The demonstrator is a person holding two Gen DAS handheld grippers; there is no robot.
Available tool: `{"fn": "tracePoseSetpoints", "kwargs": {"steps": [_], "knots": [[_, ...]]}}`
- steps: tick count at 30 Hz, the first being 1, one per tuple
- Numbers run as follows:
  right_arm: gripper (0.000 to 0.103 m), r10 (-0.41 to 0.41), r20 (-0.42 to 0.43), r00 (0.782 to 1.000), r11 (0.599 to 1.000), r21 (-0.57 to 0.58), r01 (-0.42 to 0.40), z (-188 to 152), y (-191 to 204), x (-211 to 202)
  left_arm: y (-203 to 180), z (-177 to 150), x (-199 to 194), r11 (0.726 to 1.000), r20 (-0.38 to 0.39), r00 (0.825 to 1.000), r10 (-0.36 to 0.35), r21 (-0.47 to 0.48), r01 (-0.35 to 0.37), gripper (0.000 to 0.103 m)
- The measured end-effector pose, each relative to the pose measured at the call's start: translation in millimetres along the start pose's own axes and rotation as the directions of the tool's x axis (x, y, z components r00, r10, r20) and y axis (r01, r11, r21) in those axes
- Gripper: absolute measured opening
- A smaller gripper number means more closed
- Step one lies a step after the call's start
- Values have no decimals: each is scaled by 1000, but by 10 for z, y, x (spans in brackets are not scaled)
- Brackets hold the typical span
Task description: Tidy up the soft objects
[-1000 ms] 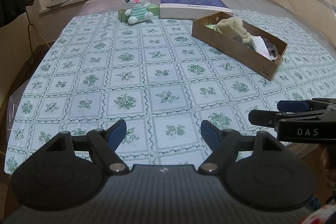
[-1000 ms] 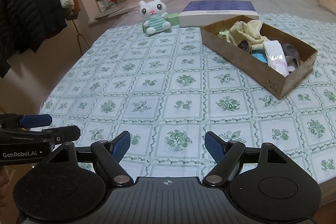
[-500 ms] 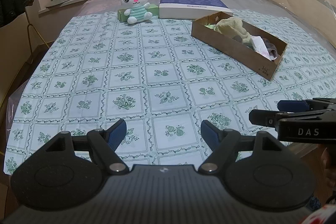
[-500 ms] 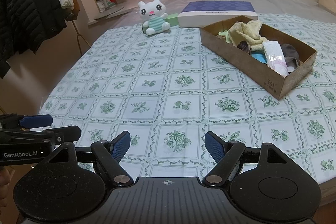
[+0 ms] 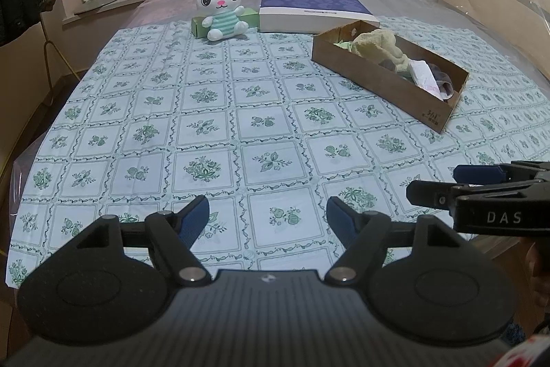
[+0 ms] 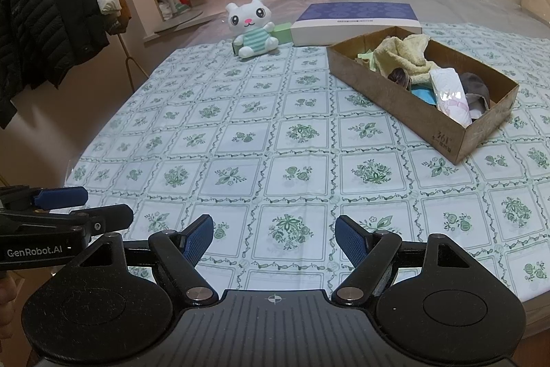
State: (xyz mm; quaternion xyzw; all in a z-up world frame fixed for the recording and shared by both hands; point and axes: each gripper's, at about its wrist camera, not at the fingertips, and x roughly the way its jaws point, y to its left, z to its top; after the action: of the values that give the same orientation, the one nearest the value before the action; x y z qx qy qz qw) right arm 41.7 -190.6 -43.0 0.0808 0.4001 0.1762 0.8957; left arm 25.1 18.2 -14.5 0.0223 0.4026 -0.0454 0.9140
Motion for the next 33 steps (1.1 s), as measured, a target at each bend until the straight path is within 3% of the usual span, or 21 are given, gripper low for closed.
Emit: {"fn": "tracePoseSetpoints", "kwargs": {"steps": [33], "knots": [[78,-2,1,1000,1000,2,2,16,-17,-11,-40,16,9,1000,8,1000,-6,10,6,73]]}}
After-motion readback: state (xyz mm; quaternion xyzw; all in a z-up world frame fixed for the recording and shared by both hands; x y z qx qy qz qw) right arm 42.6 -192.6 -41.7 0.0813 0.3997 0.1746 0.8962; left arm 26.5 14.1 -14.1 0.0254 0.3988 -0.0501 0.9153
